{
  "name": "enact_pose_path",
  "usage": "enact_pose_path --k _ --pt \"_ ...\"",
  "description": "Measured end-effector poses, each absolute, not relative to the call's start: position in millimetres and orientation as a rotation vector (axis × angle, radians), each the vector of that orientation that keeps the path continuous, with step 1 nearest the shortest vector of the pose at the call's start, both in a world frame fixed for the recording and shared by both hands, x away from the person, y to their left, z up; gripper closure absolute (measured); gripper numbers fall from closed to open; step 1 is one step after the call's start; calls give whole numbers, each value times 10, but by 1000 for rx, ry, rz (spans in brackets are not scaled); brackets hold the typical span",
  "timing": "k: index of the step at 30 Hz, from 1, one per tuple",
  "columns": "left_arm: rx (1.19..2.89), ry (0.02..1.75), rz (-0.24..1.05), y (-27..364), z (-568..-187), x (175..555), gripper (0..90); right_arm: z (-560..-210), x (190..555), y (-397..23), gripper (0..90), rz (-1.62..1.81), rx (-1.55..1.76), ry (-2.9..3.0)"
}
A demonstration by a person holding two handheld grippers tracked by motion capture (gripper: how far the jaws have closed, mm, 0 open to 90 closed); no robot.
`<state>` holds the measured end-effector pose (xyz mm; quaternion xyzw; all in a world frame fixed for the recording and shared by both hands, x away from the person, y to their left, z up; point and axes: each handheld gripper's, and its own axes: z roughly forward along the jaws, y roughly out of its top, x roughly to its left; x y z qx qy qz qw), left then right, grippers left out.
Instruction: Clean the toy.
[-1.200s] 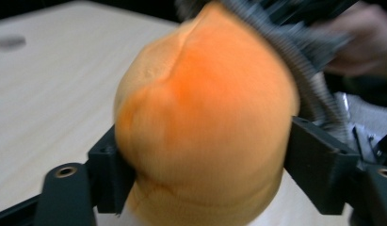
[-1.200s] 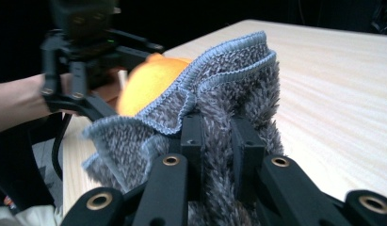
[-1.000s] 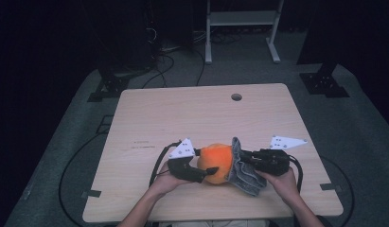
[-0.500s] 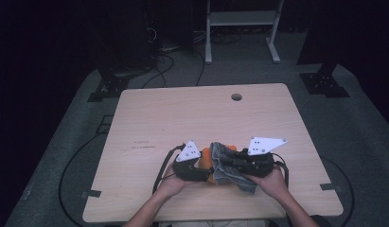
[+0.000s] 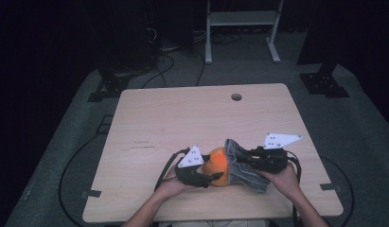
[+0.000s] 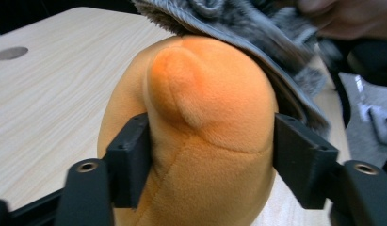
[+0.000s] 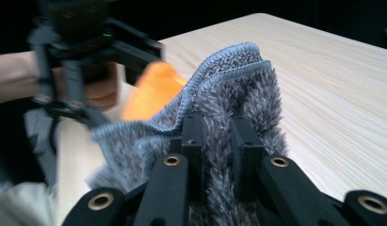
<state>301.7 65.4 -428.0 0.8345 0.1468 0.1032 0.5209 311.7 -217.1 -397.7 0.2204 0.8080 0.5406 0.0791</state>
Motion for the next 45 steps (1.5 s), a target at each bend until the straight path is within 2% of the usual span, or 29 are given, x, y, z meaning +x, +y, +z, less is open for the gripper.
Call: enact_pose_path --k 3,6,7,9,10,11,14,16,23,28,35,40,45 --pt "2016 322 260 622 -4283 2982 367 -3871 3021 -2009 779 1642 545 2460" --pt "2018 309 254 672 -4276 2982 350 -3816 3012 -1885 779 1580 481 2504" --pt "1999 318 248 700 -4269 2991 311 -3826 3035 -1884 780 1599 491 2519" --pt "1971 348 254 744 -4254 3027 166 -3857 3053 -1876 780 1609 494 2542" --pt "1982 358 236 737 -4262 3055 130 -3867 3046 -1865 780 1619 488 2548" --pt "1993 350 216 730 -4272 3064 152 -3870 3039 -1851 780 1619 475 2548" --pt "1991 341 212 731 -4293 3065 292 -3858 3052 -1868 780 1599 496 2536" --pt "1992 338 203 739 -4302 3069 334 -3872 3109 -1980 779 1607 544 2521" --pt "1990 308 204 720 -4312 3052 334 -4051 3198 -2404 780 1603 740 2482" --pt "2018 243 212 662 -4317 2999 350 -4035 3176 -2386 779 1654 725 2514" --pt "2033 212 240 668 -4322 2951 359 -3870 3107 -2018 779 1645 545 2570" --pt "2023 240 224 737 -4317 3003 367 -3982 3235 -2227 780 1687 682 2515" --pt "1995 283 203 778 -4323 3056 365 -4153 3211 -2480 780 1717 798 2444"
